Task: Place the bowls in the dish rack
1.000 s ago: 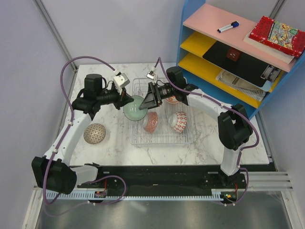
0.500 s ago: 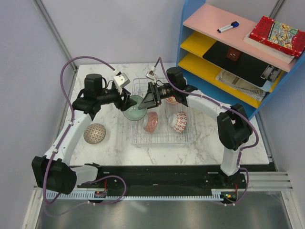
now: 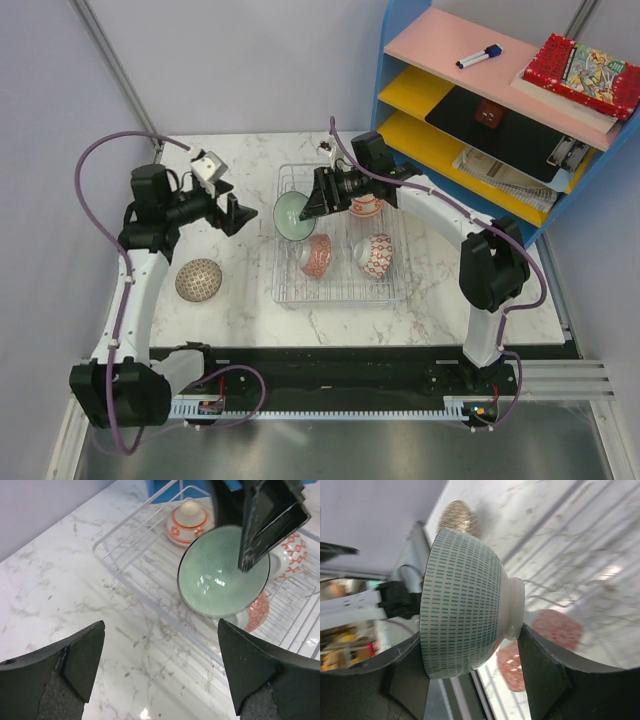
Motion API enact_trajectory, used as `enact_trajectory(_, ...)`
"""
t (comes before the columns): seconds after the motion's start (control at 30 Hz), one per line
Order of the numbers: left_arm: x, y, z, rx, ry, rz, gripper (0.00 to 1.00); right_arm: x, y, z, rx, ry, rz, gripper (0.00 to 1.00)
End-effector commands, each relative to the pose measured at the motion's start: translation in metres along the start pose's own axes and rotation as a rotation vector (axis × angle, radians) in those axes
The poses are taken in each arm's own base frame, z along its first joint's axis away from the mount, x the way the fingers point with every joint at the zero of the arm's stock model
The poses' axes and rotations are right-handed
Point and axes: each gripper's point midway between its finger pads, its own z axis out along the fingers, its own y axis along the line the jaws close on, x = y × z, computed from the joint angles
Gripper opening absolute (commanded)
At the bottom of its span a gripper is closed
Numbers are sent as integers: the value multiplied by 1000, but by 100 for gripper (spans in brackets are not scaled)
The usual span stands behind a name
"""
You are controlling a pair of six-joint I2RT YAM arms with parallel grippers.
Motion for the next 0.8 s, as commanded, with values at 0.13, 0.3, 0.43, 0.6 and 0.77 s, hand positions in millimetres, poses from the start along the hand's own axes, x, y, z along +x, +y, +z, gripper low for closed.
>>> enact_trajectory(0.13,55,46,-48,-129,2,-223,100,-57,-45,-42,549,-53,-418,0)
enact_trajectory(0.3,82,50,-61,-95,-35,-334,100,-75,-67,-58,854,4,-686,0)
enact_trajectory(0.43,85,53,-66,-99,-50,-355,100,-86,-78,-64,983,82,-834,0)
enact_trajectory(0.6,87,51,-68,-98,-62,-358,100,-92,-87,-54,1059,147,-973,0)
enact_trajectory(0.77,88,50,-68,-90,-69,-364,100,-100,-99,-39,1128,224,-1110,0)
